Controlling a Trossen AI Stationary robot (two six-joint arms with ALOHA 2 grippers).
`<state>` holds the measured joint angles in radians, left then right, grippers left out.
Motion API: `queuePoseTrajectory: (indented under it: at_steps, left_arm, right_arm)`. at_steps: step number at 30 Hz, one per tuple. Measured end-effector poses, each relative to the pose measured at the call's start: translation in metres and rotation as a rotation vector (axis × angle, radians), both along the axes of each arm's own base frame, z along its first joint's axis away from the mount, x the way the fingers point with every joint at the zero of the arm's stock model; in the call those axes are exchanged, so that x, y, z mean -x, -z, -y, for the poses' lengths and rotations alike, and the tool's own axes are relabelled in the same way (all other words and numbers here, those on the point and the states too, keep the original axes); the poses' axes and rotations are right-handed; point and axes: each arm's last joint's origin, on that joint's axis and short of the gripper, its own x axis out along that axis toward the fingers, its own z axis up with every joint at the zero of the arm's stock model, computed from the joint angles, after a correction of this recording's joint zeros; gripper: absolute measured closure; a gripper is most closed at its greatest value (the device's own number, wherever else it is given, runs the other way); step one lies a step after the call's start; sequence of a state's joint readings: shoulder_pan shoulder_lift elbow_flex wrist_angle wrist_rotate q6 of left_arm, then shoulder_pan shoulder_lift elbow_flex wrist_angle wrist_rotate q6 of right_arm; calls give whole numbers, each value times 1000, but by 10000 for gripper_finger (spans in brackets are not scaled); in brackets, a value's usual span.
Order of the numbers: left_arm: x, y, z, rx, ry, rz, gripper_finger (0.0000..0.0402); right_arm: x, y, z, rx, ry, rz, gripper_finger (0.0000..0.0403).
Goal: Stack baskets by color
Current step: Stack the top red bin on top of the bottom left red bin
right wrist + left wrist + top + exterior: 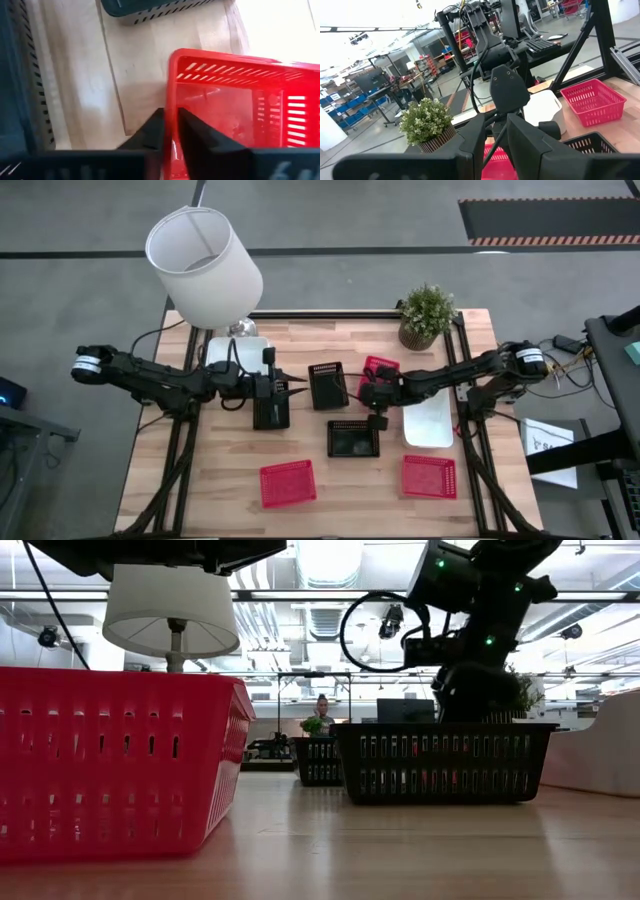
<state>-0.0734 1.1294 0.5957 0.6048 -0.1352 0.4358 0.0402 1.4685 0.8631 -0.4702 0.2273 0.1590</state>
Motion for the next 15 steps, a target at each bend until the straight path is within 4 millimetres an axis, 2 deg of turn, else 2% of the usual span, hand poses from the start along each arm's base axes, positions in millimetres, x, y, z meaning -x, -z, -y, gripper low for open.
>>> queuePoseTrajectory:
  at_steps: [5, 10, 15]
  left_arm:
    - [0, -2, 0, 2, 0, 18, 336]
    - [0, -4, 1, 4, 15, 44, 332]
    - [-1, -3, 4, 25, 111, 47, 307]
  right_arm:
    - [10, -20, 0, 17, -37, -18, 391]
    - [23, -62, -2, 37, -76, 63, 393]
    - [42, -99, -13, 57, -224, 199, 393]
